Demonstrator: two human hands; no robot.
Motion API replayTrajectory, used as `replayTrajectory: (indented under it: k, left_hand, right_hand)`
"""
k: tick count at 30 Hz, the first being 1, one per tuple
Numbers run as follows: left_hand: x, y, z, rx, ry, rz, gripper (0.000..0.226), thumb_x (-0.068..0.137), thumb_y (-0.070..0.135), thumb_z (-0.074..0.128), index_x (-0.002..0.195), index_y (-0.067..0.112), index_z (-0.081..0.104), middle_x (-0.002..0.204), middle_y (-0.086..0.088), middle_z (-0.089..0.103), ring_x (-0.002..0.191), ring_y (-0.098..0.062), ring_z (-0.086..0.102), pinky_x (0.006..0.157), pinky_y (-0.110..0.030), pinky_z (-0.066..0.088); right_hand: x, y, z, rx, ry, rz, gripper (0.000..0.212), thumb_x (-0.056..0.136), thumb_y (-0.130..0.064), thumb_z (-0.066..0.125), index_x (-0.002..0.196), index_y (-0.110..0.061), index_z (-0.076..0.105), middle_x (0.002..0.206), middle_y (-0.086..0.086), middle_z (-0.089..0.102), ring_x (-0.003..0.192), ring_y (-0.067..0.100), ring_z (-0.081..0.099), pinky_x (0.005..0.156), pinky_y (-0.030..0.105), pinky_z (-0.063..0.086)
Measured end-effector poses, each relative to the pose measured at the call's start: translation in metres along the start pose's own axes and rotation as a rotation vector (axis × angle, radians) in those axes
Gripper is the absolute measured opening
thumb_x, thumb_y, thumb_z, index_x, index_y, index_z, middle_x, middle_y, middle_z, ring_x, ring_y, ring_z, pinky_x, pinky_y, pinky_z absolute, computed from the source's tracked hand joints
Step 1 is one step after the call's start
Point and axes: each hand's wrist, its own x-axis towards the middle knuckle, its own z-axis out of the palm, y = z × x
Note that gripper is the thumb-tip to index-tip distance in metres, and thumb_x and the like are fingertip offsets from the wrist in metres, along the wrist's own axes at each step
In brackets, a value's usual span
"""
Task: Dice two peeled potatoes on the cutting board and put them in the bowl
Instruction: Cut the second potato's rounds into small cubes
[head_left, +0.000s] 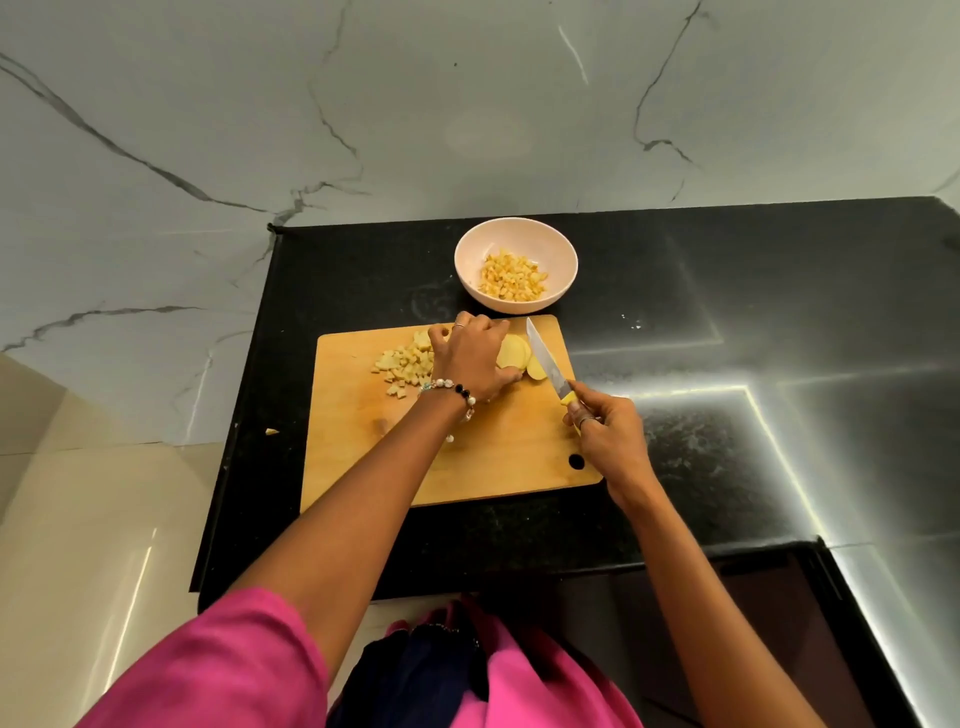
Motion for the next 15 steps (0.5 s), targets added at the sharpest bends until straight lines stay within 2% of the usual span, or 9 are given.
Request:
replayTrajectory:
  k: [4,7,10,12,15]
  left_hand:
    - [-0.002,-0.006,0.000,-0.112,0.091,-0.002,0.066,0.083,0.049,0.060,0.141,0.024,0.042,0.129,0.000,0.048,0.121,-0.018,0.040,0.097,-0.040,0.026]
    - [-0.009,-0.011,-0.004,-0.154,0.128,-0.019,0.067,0.082,0.051,0.060,0.141,0.024,0.043,0.127,-0.001,0.049,0.118,-0.017,0.042,0.095,-0.040,0.027]
    - [-0.033,-0.021,-0.005,-0.242,0.180,-0.109,0.069,0.078,0.055,0.064,0.137,0.025,0.047,0.125,0.002,0.048,0.117,-0.015,0.044,0.094,-0.039,0.027]
    - [-0.057,-0.028,-0.002,-0.251,0.170,-0.157,0.069,0.075,0.058,0.065,0.135,0.027,0.050,0.124,0.004,0.048,0.118,-0.014,0.043,0.093,-0.038,0.025]
    - [-0.091,-0.039,0.006,-0.242,0.131,-0.204,0.068,0.073,0.060,0.066,0.132,0.031,0.052,0.122,0.006,0.048,0.118,-0.013,0.040,0.092,-0.037,0.023]
  right_hand:
    - [0.001,-0.002,0.001,0.017,0.028,0.016,0.028,0.096,-0.015,0.052,0.122,-0.015,0.063,0.094,-0.001,0.066,0.083,0.012,0.057,0.074,0.029,0.045]
    - [-0.001,-0.004,0.004,-0.005,0.057,-0.007,0.032,0.097,-0.016,0.052,0.128,-0.017,0.059,0.087,-0.001,0.067,0.075,0.009,0.054,0.067,0.026,0.046]
    - [-0.005,-0.005,0.012,-0.078,0.063,-0.040,0.036,0.095,-0.019,0.056,0.131,-0.018,0.057,0.094,0.000,0.068,0.074,0.008,0.053,0.070,0.039,0.054]
    - [-0.011,-0.007,0.019,-0.153,0.050,-0.088,0.039,0.093,-0.022,0.059,0.132,-0.018,0.056,0.101,0.006,0.070,0.079,0.015,0.061,0.077,0.045,0.056]
    - [-0.030,-0.010,0.033,-0.289,-0.004,-0.220,0.040,0.091,-0.021,0.060,0.131,-0.013,0.056,0.100,0.012,0.067,0.081,0.029,0.067,0.075,0.044,0.055]
